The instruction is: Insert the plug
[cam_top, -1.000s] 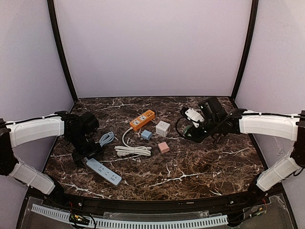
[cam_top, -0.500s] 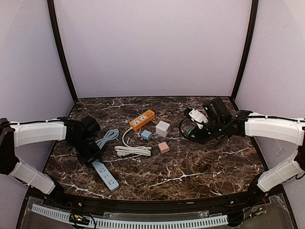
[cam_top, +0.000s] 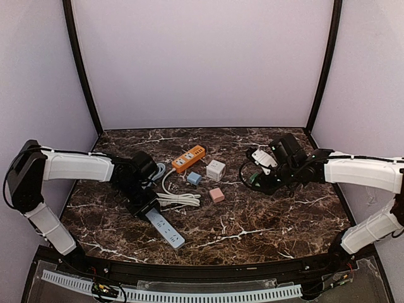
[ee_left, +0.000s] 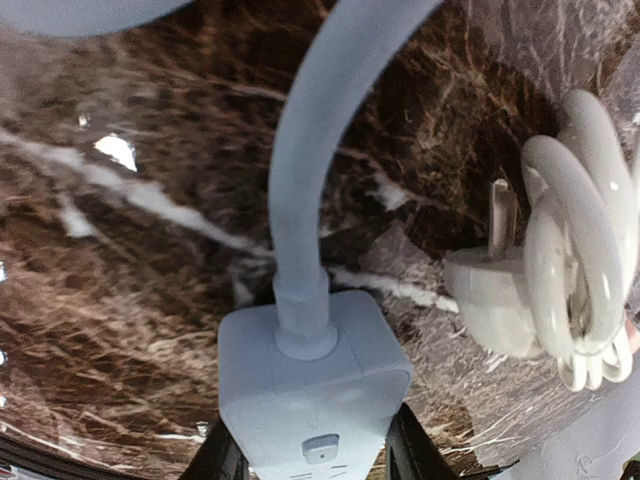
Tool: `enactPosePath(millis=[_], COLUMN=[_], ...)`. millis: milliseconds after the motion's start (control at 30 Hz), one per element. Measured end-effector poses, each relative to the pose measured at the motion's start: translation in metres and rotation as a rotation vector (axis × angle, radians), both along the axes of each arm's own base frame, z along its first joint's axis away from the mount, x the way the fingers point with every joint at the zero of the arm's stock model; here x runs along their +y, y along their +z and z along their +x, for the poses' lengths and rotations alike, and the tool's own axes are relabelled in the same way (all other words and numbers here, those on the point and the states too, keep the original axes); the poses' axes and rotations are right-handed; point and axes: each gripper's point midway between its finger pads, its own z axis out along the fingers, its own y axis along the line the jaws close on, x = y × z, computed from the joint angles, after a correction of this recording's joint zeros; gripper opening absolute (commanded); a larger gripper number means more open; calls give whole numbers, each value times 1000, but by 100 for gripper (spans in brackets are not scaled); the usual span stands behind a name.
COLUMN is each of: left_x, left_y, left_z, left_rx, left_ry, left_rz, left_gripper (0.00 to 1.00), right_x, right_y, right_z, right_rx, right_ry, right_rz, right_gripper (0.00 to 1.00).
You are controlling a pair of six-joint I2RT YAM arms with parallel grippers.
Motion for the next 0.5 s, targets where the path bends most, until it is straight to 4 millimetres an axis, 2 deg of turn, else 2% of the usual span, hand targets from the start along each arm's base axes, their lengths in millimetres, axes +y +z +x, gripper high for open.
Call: enactPosePath(millis=[67,200,300,367,500], left_x=[-9,-30,-36,-38,-42], left_y=[-9,-8,-9,-9,-9], left_z=[2,14,15,16,16], left_rx=[32,40,55,68,79], left_ry=[-3,1,11,15,20], left_rz=[0,-17,-23,-26,-36], left_gripper=[19,19,23,31,71], right_x=[-1,-3,-4,-4,-6], right_y=[-1,-1,0,1,1], right_z=[-1,-2,-3,-3,-4], right_rx=[6,6,2,-1,2], right_ry=[-2,-3,-6,-7,-8], right_rz=[-3,-5,-7,-7,-13], right_gripper=[12,12,12,12,12])
